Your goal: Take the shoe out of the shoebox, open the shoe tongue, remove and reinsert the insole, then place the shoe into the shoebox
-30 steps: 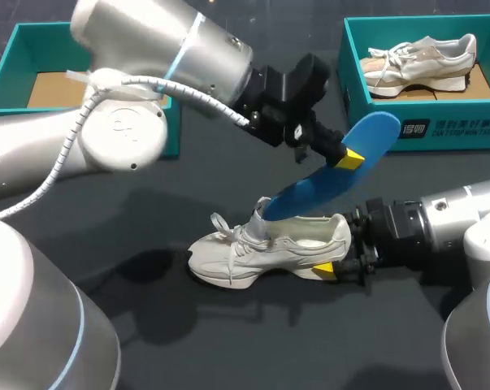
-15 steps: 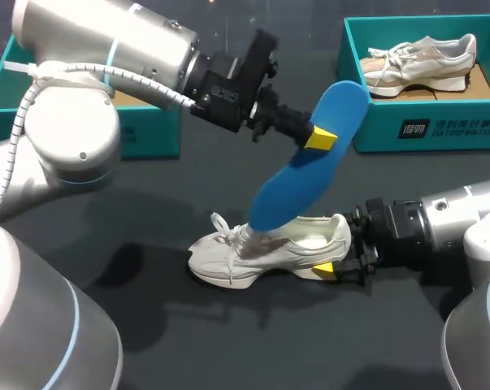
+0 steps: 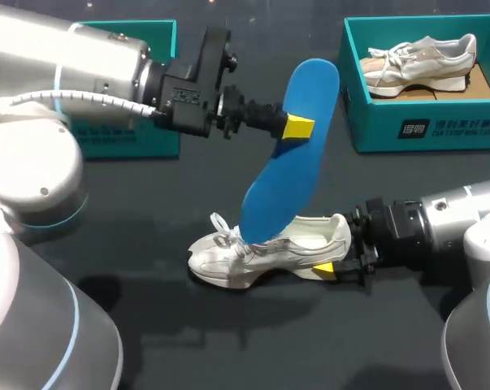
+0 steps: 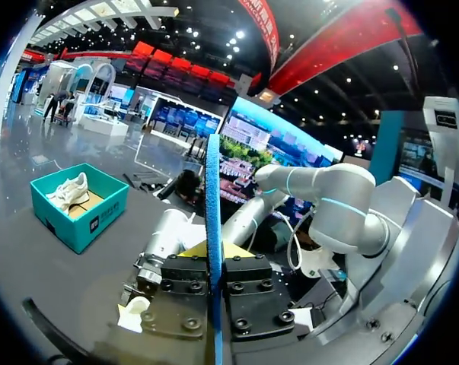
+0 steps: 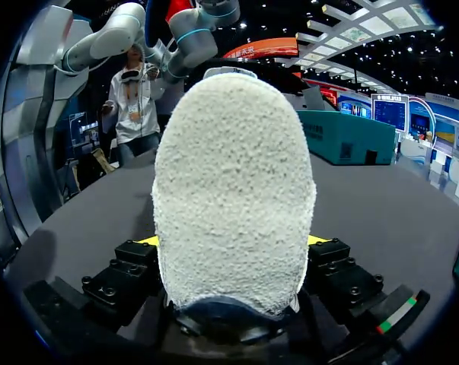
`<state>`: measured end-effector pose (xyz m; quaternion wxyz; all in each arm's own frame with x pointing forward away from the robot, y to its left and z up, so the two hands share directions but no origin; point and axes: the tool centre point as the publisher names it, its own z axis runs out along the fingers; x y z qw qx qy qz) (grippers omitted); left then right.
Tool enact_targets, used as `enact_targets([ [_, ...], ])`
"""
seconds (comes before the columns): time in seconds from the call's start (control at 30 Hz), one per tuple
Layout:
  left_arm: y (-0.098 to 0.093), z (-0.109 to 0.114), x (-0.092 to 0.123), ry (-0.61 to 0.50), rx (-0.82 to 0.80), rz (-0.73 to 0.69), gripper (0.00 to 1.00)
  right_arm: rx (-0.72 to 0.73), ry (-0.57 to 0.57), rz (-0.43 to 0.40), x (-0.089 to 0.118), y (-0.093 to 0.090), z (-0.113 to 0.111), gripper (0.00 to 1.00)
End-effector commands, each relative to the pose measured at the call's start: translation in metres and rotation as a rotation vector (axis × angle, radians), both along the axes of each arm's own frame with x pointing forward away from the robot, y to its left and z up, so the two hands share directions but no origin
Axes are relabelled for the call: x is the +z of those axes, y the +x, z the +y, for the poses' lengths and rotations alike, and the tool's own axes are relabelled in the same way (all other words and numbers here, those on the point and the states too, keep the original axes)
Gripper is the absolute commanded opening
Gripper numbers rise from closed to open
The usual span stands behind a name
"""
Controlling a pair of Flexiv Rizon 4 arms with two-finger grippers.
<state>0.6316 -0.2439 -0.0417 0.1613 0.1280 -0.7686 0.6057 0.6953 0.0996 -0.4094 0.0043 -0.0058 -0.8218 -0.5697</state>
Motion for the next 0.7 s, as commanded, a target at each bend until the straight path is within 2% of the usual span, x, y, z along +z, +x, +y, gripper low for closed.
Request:
enact_targets([
  [0.03, -0.016, 0.030, 0.001, -0.034, 0.040, -0.007, 0.00, -0.001, -0.004, 0.000, 0.001, -0.001, 0.001, 0.00],
  [0.7, -0.026, 0.041, 0.003, -0.063, 0.026, 0.028, 0.00, -0.001, -0.004, 0.000, 0.001, -0.001, 0.001, 0.00],
])
